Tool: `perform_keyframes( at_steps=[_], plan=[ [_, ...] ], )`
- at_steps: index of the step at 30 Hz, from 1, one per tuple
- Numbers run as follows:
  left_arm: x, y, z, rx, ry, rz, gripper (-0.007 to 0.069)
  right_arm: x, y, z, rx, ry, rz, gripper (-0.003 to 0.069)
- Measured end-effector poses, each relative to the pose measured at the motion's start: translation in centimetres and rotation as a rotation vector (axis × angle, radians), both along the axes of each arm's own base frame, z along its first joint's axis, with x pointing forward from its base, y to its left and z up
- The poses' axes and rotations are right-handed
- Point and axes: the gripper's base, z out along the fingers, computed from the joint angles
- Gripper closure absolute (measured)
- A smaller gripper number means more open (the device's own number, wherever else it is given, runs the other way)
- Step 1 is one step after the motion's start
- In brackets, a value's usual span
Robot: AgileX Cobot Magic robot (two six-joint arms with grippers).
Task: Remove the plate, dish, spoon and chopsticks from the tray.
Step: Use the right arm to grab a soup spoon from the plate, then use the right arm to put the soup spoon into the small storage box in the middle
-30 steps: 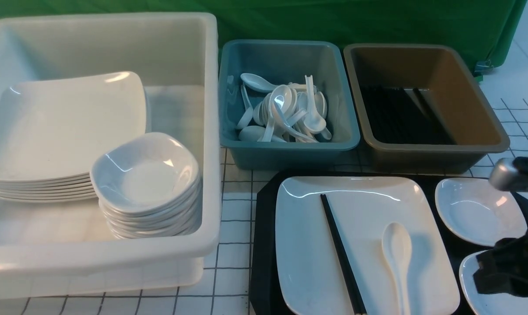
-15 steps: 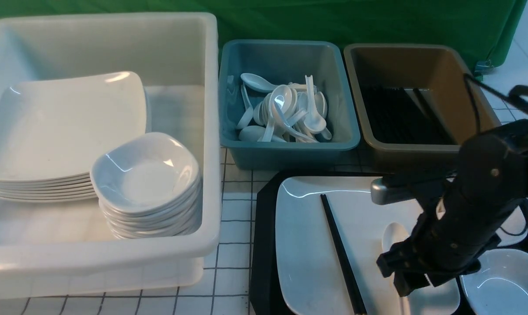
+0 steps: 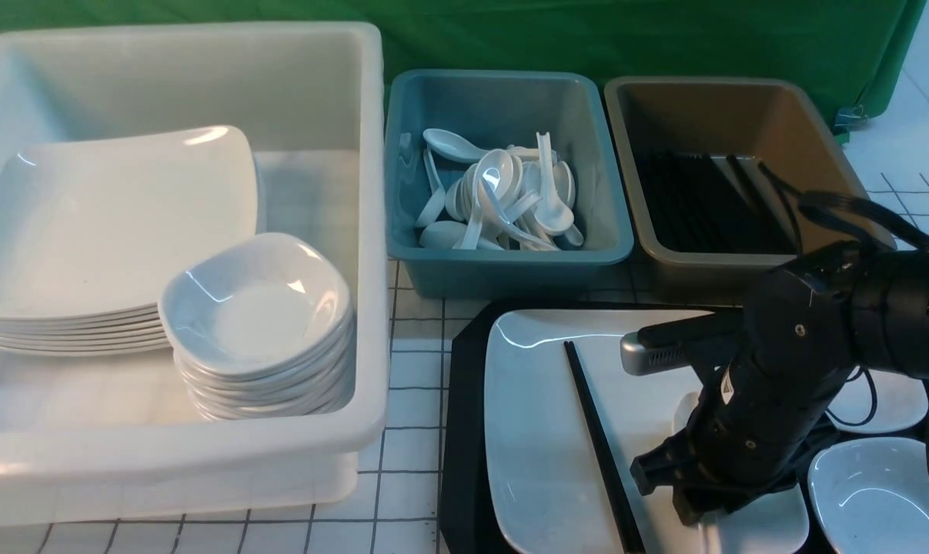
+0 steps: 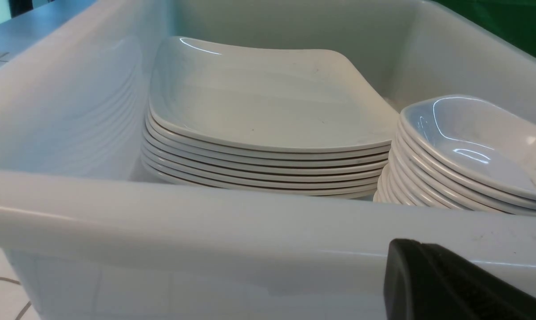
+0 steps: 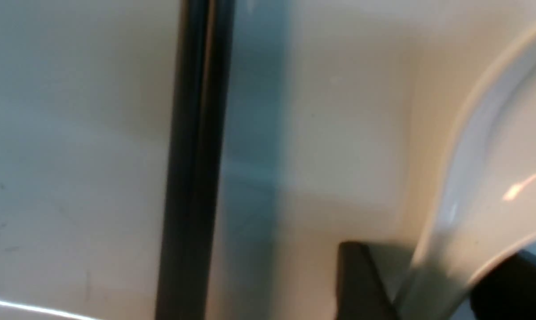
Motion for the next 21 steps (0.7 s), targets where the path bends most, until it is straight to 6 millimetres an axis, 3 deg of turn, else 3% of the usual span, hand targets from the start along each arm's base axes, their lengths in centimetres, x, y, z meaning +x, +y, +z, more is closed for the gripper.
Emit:
perform_keyframes(
  at_steps=[1,3,8,10,14,15,17,21],
  plan=[
    [0.0,0.0,0.0,0.0,0.0,0.001,0.062,0.0,0.0,0.0,-0.004,0.001,0.003,0.0468],
    [0.0,0.0,0.0,0.0,0.0,0.001,0.062,0.0,-0.1,0.0,-0.006,0.004,0.004,0.0517],
    [0.0,0.0,0.0,0.0,0.0,0.001,0.062,-0.3,-0.2,0.6,-0.014,0.028,0.006,0.0522],
    [0.0,0.0,0.0,-0.001,0.0,0.001,0.062,-0.4,-0.2,1.7,-0.005,0.017,0.009,0.0522],
    [0.0,0.0,0.0,-0.001,0.0,0.001,0.062,0.2,0.2,6.1,0.066,-0.111,0.032,0.0522],
    [0.0,0.0,0.0,-0.001,0.0,0.001,0.062,0.3,0.2,6.4,0.072,-0.122,0.036,0.0522],
    [0.0,0.0,0.0,-0.001,0.0,0.001,0.062,1.7,1.1,9.4,0.132,-0.246,0.074,0.0522],
    [0.0,0.0,0.0,-0.001,0.0,0.001,0.062,4.6,2.8,12.4,0.21,-0.419,0.11,0.0522]
  ],
)
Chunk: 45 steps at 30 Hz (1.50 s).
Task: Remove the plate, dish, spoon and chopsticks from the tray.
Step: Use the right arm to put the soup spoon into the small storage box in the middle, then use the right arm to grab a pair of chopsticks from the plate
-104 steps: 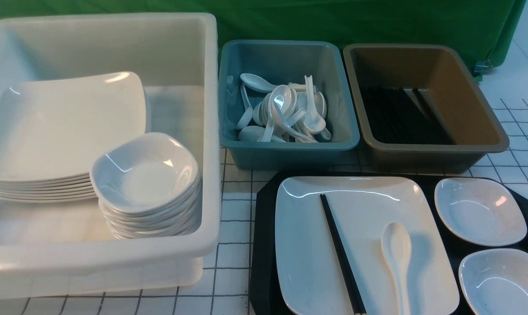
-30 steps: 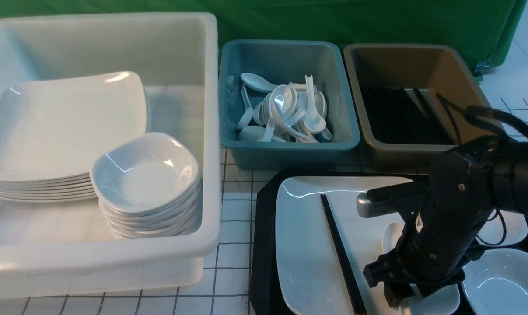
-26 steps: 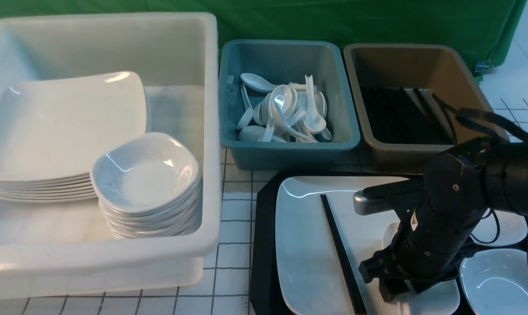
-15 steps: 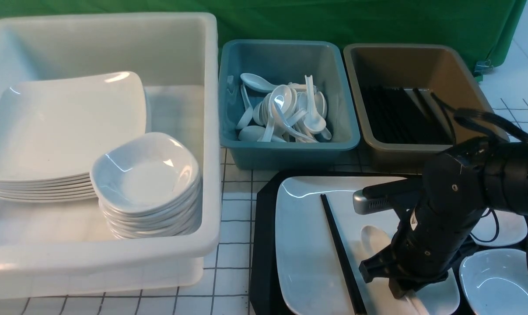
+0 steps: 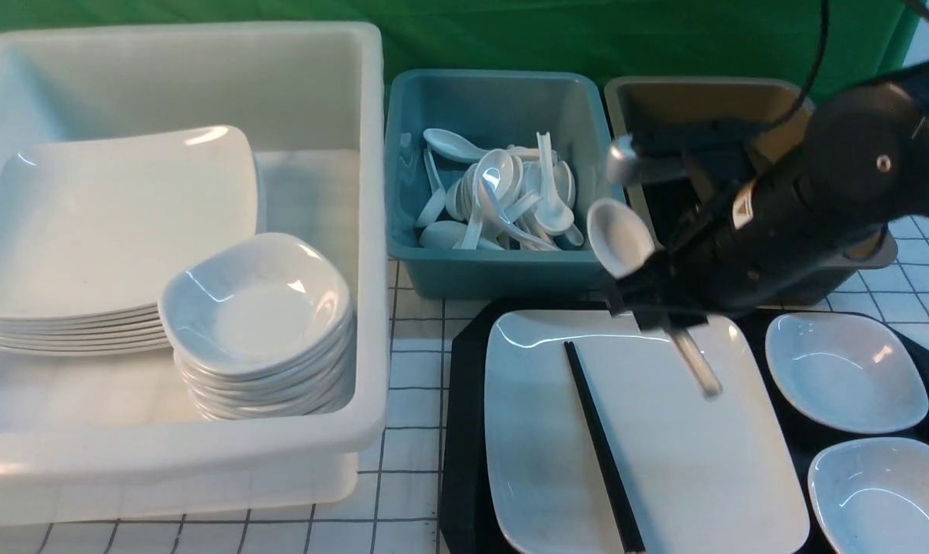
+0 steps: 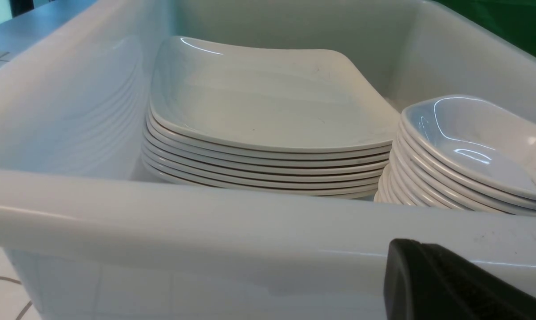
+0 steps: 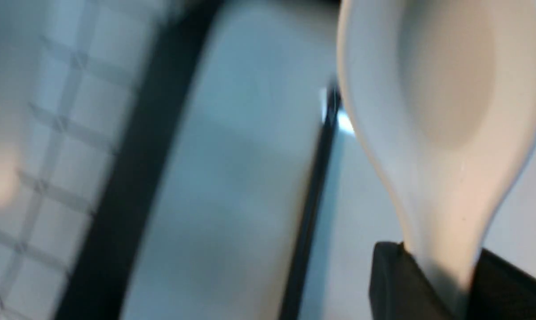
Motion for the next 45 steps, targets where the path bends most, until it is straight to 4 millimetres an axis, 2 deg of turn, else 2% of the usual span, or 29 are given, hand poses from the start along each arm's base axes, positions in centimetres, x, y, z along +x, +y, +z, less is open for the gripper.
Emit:
perform_keyframes(
  at_steps=[2,3,5,7,9,10,14,16,17,18,19,21,22,24,27,28,29,32,36,39,41,44,45],
  plan=[
    [0.0,0.0,0.0,0.0,0.0,0.0,0.062,2.2,1.3,1.3,0.046,-0.092,0.009,0.0522],
    [0.0,0.0,0.0,0.0,0.0,0.0,0.062,2.3,1.4,1.6,0.053,-0.106,0.01,0.0522],
    [0.0,0.0,0.0,0.0,0.0,0.0,0.062,5.1,3.0,2.4,0.1,-0.19,0.01,0.0522],
    [0.0,0.0,0.0,0.0,0.0,0.0,0.062,7.2,4.2,2.5,0.131,-0.246,0.01,0.0522],
    [0.0,0.0,0.0,0.0,0.0,0.0,0.062,9.0,5.2,1.6,0.14,-0.271,0.01,0.0522],
    [0.0,0.0,0.0,0.0,0.0,0.0,0.062,9.0,5.3,1.9,0.144,-0.281,0.011,0.0522],
    [0.0,0.0,0.0,0.001,0.0,0.0,0.062,12.0,6.8,-1.3,0.152,-0.309,-0.019,0.0487],
    [0.0,0.0,0.0,0.001,0.0,0.0,0.062,12.6,6.9,-2.4,0.157,-0.311,-0.037,0.0437],
    [0.0,0.0,0.0,0.001,0.0,0.0,0.062,13.1,6.8,-3.3,0.161,-0.299,-0.06,0.0384],
    [0.0,0.0,0.0,0.001,0.0,0.0,0.062,13.2,6.8,-3.5,0.162,-0.294,-0.066,0.0376],
    [0.0,0.0,0.0,0.001,0.0,0.0,0.062,13.4,6.5,-4.1,0.171,-0.272,-0.101,0.0321],
    [0.0,0.0,0.0,0.001,0.0,0.0,0.062,13.5,6.0,-4.2,0.169,-0.234,-0.139,0.027],
    [0.0,0.0,0.0,0.001,0.0,0.0,0.062,13.4,6.0,-4.1,0.17,-0.234,-0.139,0.027],
    [0.0,0.0,0.0,0.001,0.0,0.0,0.062,12.7,5.3,-3.4,0.128,-0.181,-0.147,0.026],
    [0.0,0.0,0.0,0.001,0.0,0.0,0.062,11.5,4.6,-1.5,0.068,-0.153,-0.11,0.0287],
    [0.0,0.0,0.0,0.001,0.0,0.0,0.062,10.3,3.9,0.6,0.032,-0.148,-0.077,0.0323],
    [0.0,0.0,0.0,0.001,0.0,0.0,0.062,9.5,3.4,1.7,0.0,-0.135,-0.052,0.0356],
    [0.0,0.0,0.0,0.001,0.0,0.0,0.062,6.0,1.4,6.6,-0.075,-0.118,0.021,0.0485],
    [0.0,0.0,0.0,0.0,0.0,0.0,0.062,2.0,-0.8,10.5,-0.104,-0.096,0.044,0.0592],
    [0.0,0.0,0.0,0.0,0.0,0.0,0.062,-0.6,-2.1,10.9,-0.106,-0.069,0.045,0.062],
    [0.0,0.0,0.0,0.0,0.0,0.0,0.062,-2.1,-2.6,9.5,-0.125,-0.007,0.039,0.0622],
    [0.0,0.0,0.0,0.0,0.0,0.0,0.062,-4.7,-3.1,5.8,-0.156,0.129,0.007,0.0614],
    [0.0,0.0,0.0,0.0,0.0,0.0,0.062,-4.8,-3.1,5.4,-0.159,0.141,0.005,0.0614]
  ],
)
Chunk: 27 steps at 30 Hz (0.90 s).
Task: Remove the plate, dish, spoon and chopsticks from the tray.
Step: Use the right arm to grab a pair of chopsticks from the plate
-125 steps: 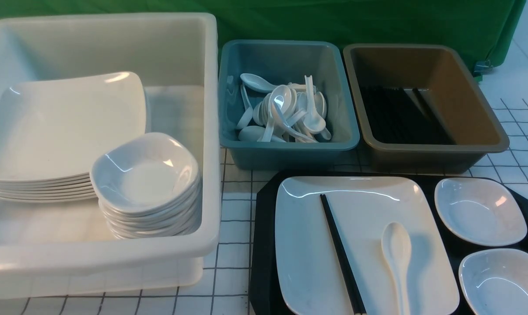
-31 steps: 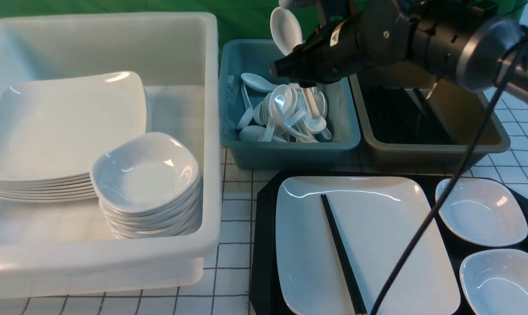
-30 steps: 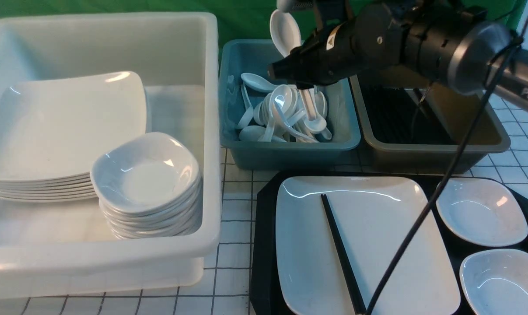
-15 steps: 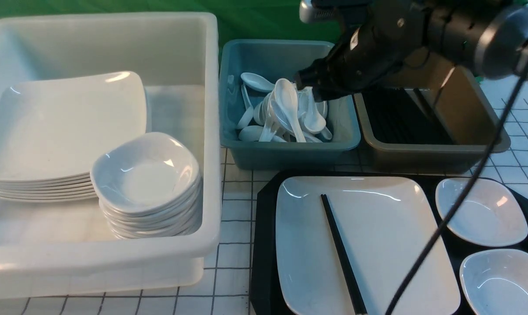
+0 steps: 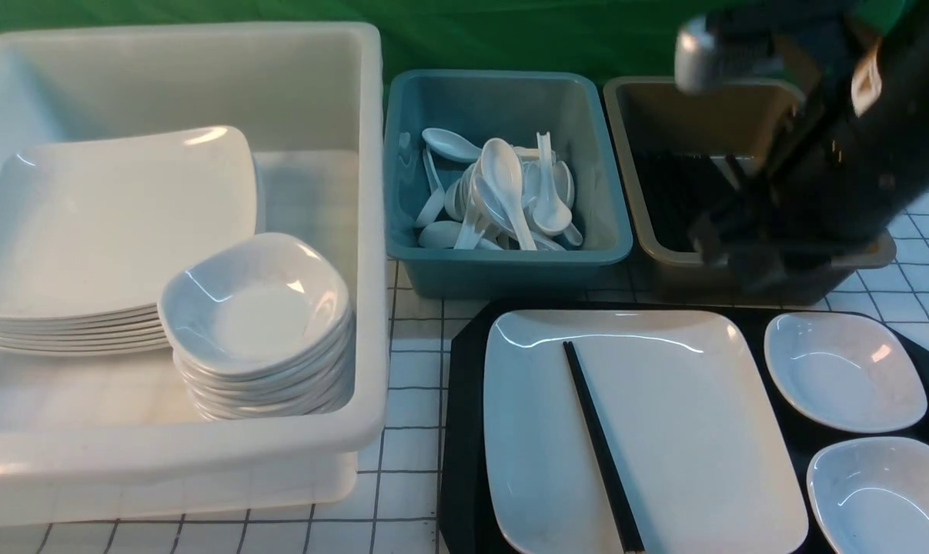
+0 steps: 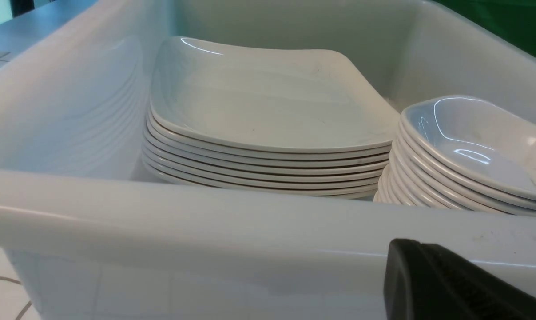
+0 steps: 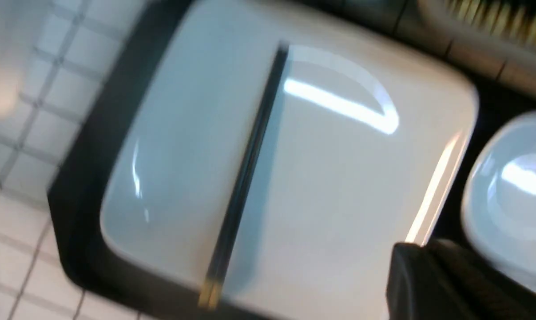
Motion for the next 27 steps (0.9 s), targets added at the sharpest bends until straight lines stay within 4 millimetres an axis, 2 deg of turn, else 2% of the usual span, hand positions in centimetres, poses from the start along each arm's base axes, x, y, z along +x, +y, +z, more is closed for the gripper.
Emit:
perform_keyframes(
  at_steps=[2,3,4,5,6,7,14,23,27],
  plan=[
    [0.0,0.0,0.0,0.0,0.0,0.0,0.062,-1.5,0.0,-3.5,-0.025,0.082,-0.03,0.0596],
    [0.0,0.0,0.0,0.0,0.0,0.0,0.062,-1.7,0.0,-3.8,-0.026,0.087,-0.035,0.0592],
    [0.0,0.0,0.0,0.0,0.0,0.0,0.062,-2.4,0.2,-6.0,-0.025,0.117,-0.054,0.0569],
    [0.0,0.0,0.0,0.0,0.0,0.0,0.062,-2.5,0.3,-6.3,-0.024,0.119,-0.051,0.0569],
    [0.0,0.0,0.0,0.0,0.0,0.0,0.062,-3.1,0.8,-8.3,0.009,0.123,-0.069,0.0524],
    [0.0,0.0,0.0,0.0,0.0,0.0,0.062,-3.5,1.2,-9.2,0.04,0.11,-0.067,0.049],
    [0.0,0.0,0.0,0.002,0.0,0.0,0.062,-4.1,4.1,-11.4,0.138,0.071,-0.02,0.0251],
    [0.0,0.0,0.0,0.001,0.0,0.0,0.062,-3.3,4.9,-15.2,0.049,0.152,-0.018,0.0242],
    [0.0,0.0,0.0,0.001,0.0,0.0,0.062,-3.0,5.1,-17.1,0.009,0.195,-0.021,0.0284]
  ],
)
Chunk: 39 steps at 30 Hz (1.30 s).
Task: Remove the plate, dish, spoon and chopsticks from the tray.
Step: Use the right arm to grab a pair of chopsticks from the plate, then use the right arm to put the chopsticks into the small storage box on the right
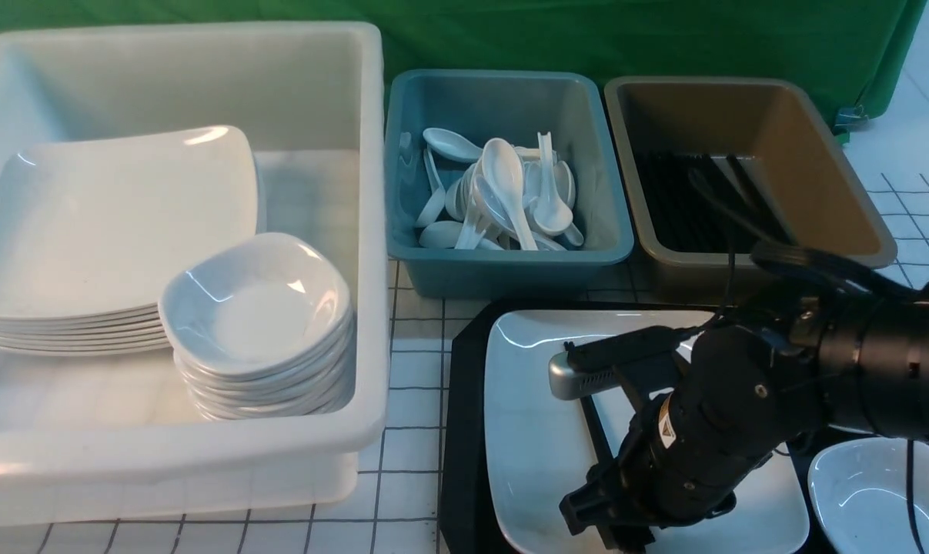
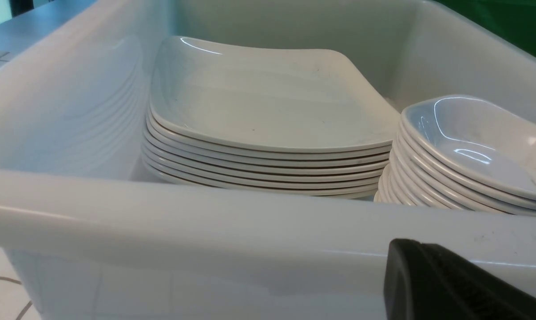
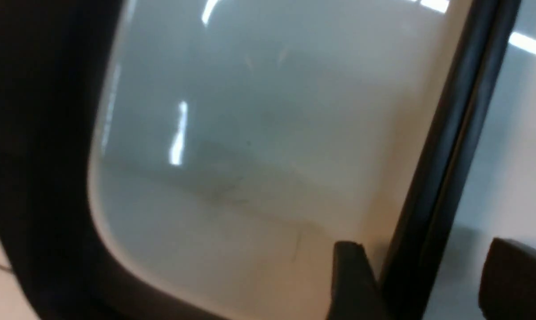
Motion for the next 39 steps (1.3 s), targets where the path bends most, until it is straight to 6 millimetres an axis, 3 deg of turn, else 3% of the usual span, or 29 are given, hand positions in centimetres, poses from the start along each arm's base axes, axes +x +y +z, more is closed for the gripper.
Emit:
perform_keyframes(
  at_steps=[3,7,13,18,21,25,32,33,39],
  plan=[
    [0.0,0.0,0.0,0.0,0.0,0.0,0.062,0.1,0.0,-0.5,-0.011,0.012,0.0,0.0345],
    [0.0,0.0,0.0,0.0,0.0,0.0,0.062,0.1,0.0,-0.5,-0.015,0.009,0.004,0.0519],
    [0.0,0.0,0.0,0.0,0.0,0.0,0.062,-0.4,-0.4,0.4,-0.036,0.036,0.007,0.053],
    [0.0,0.0,0.0,0.0,0.0,0.0,0.062,-1.4,-1.2,3.9,-0.006,-0.003,0.032,0.053],
    [0.0,0.0,0.0,0.0,0.0,0.0,0.062,-2.5,-2.4,7.2,0.037,-0.077,0.051,0.053],
    [0.0,0.0,0.0,0.0,0.0,0.0,0.062,-2.8,-4.4,10.2,0.079,-0.181,0.024,0.053],
    [0.0,0.0,0.0,0.0,0.0,0.0,0.062,-0.4,-8.7,11.4,0.079,-0.275,-0.143,0.053],
    [0.0,0.0,0.0,0.001,0.0,0.0,0.062,0.6,-10.0,11.5,0.079,-0.301,-0.2,0.053],
    [0.0,0.0,0.0,0.0,0.0,0.0,0.062,4.4,-12.7,12.0,0.064,-0.382,-0.272,0.053]
  ],
)
